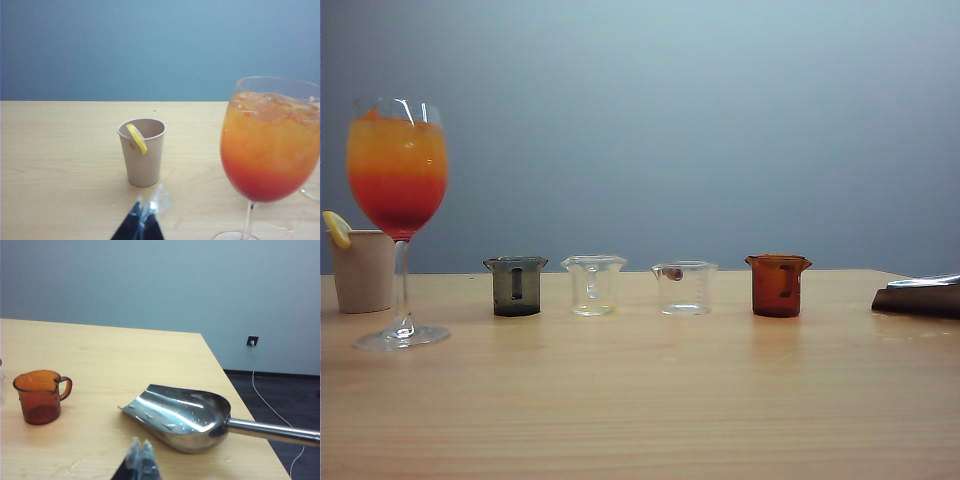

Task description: Pick up the lemon slice from the paper cup on the left and carefully insert it into the rim of the goblet.

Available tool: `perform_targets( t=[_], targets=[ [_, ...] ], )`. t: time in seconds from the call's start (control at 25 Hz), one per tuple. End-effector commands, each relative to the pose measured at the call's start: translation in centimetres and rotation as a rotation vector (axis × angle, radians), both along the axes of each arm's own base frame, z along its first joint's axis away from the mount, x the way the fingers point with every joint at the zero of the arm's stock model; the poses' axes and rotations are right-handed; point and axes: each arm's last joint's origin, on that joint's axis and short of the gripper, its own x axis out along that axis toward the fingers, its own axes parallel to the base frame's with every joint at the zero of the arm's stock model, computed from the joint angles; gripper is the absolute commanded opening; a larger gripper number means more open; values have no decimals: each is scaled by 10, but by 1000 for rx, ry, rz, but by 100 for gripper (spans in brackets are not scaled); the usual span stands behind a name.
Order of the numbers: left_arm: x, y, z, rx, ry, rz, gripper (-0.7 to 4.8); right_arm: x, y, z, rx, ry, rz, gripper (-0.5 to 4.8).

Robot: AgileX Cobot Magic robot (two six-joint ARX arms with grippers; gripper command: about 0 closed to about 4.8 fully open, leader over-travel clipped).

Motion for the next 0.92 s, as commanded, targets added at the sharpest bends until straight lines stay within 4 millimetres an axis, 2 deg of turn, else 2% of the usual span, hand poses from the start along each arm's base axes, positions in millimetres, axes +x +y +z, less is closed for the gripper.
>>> perform_targets(
  t=[0.04, 0.28, 0.36, 0.44, 0.68, 0.92],
  targets=[
    [0, 0, 2, -3, -13, -2, -6, 0, 0, -1, 2, 4, 1, -5],
    [0, 0, 2, -3, -9, -1, -6, 0, 0, 0, 2, 3, -2, -5],
    [-1, 1, 5, -7, -32, 18, -6, -1, 0, 6, 5, -20, -2, -5],
    [-4, 2, 18, -32, -72, 75, -6, -6, -1, 25, 10, -57, -7, -5],
    [-16, 3, 62, -47, -151, 85, -6, -24, -3, 80, 18, -109, -1, -5],
    [-13, 5, 99, -57, -152, 145, -6, -19, -1, 123, 16, -124, 48, -5]
  ],
)
